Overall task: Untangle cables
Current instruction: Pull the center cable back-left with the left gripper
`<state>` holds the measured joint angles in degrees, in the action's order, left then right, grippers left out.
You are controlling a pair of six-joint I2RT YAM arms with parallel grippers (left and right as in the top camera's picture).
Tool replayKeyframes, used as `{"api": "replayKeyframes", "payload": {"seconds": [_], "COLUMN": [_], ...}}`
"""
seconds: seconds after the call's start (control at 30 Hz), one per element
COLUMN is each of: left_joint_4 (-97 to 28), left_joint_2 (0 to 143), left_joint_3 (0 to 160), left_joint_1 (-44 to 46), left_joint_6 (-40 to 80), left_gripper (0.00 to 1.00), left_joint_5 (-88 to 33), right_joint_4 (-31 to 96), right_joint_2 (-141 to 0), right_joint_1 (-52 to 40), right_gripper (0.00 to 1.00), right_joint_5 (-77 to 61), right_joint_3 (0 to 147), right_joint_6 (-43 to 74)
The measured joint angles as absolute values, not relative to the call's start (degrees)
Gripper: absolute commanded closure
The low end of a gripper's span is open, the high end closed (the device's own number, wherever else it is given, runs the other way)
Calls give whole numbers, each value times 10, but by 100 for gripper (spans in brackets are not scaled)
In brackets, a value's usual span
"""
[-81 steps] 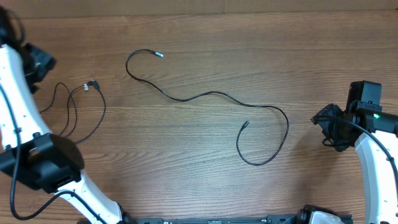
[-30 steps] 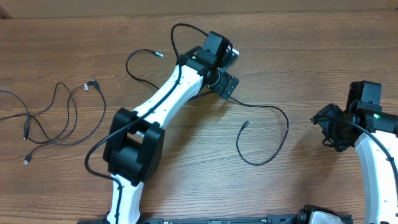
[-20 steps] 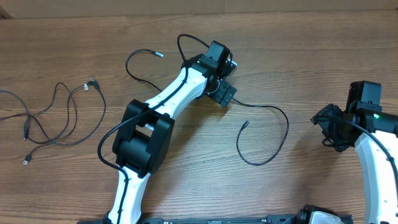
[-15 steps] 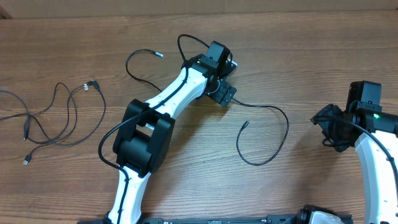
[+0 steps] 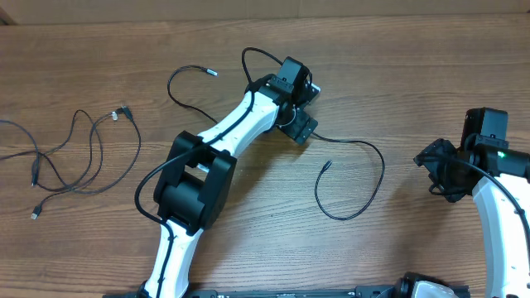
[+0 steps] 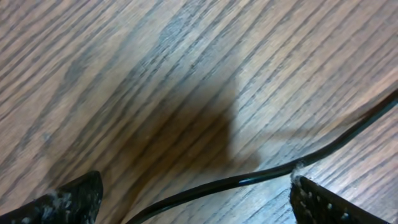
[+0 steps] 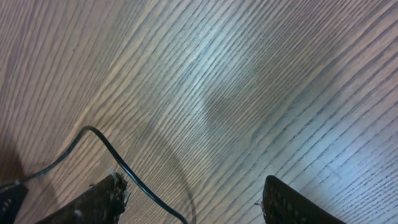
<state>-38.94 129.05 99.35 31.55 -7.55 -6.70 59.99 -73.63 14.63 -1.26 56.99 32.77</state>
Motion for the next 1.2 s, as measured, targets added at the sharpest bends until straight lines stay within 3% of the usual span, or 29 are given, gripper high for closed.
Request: {"api": "replayKeyframes", "payload": {"seconds": [0.53, 0.7, 0.77, 0.9, 1.07, 1.17, 1.2], "left_joint_4": [-381, -385, -385, -394, -403, -407, -407], "left_joint_2": [1300, 1308, 1308, 1308, 1308, 1307, 1307], "left_joint_3": [994, 994, 994, 994, 994, 994, 994], "left_joint_1": [315, 317, 317, 319, 319, 319, 319], "left_joint_6": [-79, -82, -82, -86, -90, -91, -92], "left_gripper": [9, 16, 23, 48, 71, 95, 96], "left_joint_5": [-67, -63, -62, -60, -58, -58, -58], "right_joint_4": [601, 601, 601, 600, 600, 600, 600], "right_joint_2": [-736, -736, -736, -736, -736, -736, -736], "right_joint_1": [146, 146, 146, 146, 146, 146, 146], "right_gripper": [31, 31, 31, 32, 32, 32, 31], "right_joint_5": [-13, -13, -13, -13, -13, -13, -13], "right_joint_3": [570, 570, 570, 570, 570, 570, 570], "right_joint_6": [328, 328, 328, 328, 328, 328, 328]}}
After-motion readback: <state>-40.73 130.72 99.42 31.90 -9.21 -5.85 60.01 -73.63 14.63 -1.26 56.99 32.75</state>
